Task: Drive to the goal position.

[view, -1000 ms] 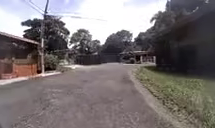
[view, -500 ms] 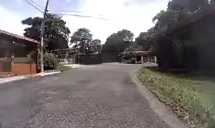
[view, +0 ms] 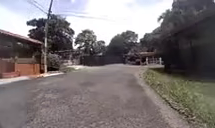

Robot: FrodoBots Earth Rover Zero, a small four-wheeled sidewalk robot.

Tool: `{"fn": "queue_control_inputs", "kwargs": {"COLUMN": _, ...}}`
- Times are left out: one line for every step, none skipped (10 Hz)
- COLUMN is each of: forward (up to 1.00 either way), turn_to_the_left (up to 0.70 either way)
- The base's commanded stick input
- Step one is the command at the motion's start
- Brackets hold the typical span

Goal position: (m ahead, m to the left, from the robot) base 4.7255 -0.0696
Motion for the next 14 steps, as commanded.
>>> {"fn": "queue_control_inputs", "kwargs": {"forward": 0.50, "turn_to_the_left": -0.35}}
{"fn": "queue_control_inputs", "kwargs": {"forward": 0.50, "turn_to_the_left": -0.45}}
{"fn": "queue_control_inputs", "kwargs": {"forward": 0.50, "turn_to_the_left": -0.50}}
{"fn": "queue_control_inputs", "kwargs": {"forward": 0.50, "turn_to_the_left": -0.50}}
{"fn": "queue_control_inputs", "kwargs": {"forward": 0.50, "turn_to_the_left": -0.50}}
{"fn": "queue_control_inputs", "kwargs": {"forward": 0.50, "turn_to_the_left": -0.50}}
{"fn": "queue_control_inputs", "kwargs": {"forward": 0.50, "turn_to_the_left": -0.50}}
{"fn": "queue_control_inputs", "kwargs": {"forward": 0.50, "turn_to_the_left": -0.50}}
{"fn": "queue_control_inputs", "kwargs": {"forward": 0.50, "turn_to_the_left": -0.50}}
{"fn": "queue_control_inputs", "kwargs": {"forward": 0.50, "turn_to_the_left": -0.50}}
{"fn": "queue_control_inputs", "kwargs": {"forward": 0.50, "turn_to_the_left": -0.50}}
{"fn": "queue_control_inputs", "kwargs": {"forward": 0.50, "turn_to_the_left": -0.02}}
{"fn": "queue_control_inputs", "kwargs": {"forward": 0.50, "turn_to_the_left": 0.00}}
{"fn": "queue_control_inputs", "kwargs": {"forward": 0.50, "turn_to_the_left": 0.00}}
